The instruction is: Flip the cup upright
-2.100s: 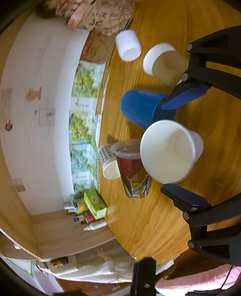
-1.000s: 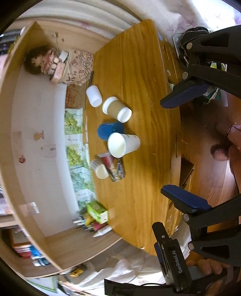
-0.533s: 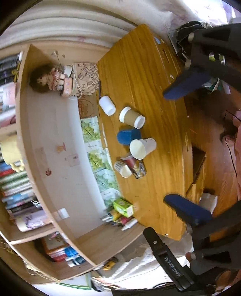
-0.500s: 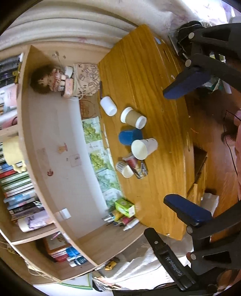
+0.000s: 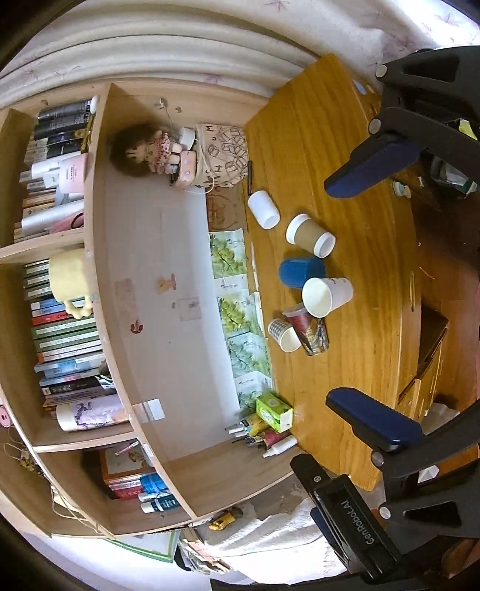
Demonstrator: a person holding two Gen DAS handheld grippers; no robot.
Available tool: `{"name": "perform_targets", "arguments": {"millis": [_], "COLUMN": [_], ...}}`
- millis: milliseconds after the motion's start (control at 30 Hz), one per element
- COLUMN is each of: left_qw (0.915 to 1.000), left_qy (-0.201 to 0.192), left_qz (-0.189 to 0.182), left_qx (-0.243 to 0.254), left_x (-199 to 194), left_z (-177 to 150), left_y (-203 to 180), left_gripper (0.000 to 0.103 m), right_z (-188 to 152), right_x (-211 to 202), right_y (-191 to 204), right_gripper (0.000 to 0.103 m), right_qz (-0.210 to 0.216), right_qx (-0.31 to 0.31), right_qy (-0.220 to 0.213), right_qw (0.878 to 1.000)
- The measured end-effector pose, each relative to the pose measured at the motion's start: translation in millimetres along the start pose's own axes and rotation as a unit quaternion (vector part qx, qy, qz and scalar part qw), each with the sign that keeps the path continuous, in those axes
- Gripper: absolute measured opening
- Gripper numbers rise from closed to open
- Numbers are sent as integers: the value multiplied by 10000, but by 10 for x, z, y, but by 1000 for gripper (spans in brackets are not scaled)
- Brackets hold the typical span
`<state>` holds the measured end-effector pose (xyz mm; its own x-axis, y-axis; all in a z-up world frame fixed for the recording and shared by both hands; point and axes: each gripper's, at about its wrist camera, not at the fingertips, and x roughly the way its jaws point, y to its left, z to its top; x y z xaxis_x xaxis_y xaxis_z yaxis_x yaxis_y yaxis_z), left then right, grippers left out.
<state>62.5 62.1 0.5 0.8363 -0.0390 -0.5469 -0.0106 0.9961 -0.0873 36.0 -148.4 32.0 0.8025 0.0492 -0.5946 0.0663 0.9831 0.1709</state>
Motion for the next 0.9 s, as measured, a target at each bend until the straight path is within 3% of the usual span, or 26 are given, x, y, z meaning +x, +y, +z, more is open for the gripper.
{"name": "perform_targets", "arguments": {"millis": [233, 900], "left_qw": [9996, 9989], "left_qy": [-177, -265], "left_qz": [28, -6], "left_qx": [200, 389], "left_x": [-8, 90], "left_z": [34, 103], "left_y": [-74, -171], "left_gripper": [102, 102], "right_z": [31, 99], "right_x": [69, 162], "right_y": [25, 14], "right_gripper": [103, 103], "right_qz": [139, -38], "right_qx": [-3, -2], "right_qy": [23, -56], "right_qw": [9999, 10000]}}
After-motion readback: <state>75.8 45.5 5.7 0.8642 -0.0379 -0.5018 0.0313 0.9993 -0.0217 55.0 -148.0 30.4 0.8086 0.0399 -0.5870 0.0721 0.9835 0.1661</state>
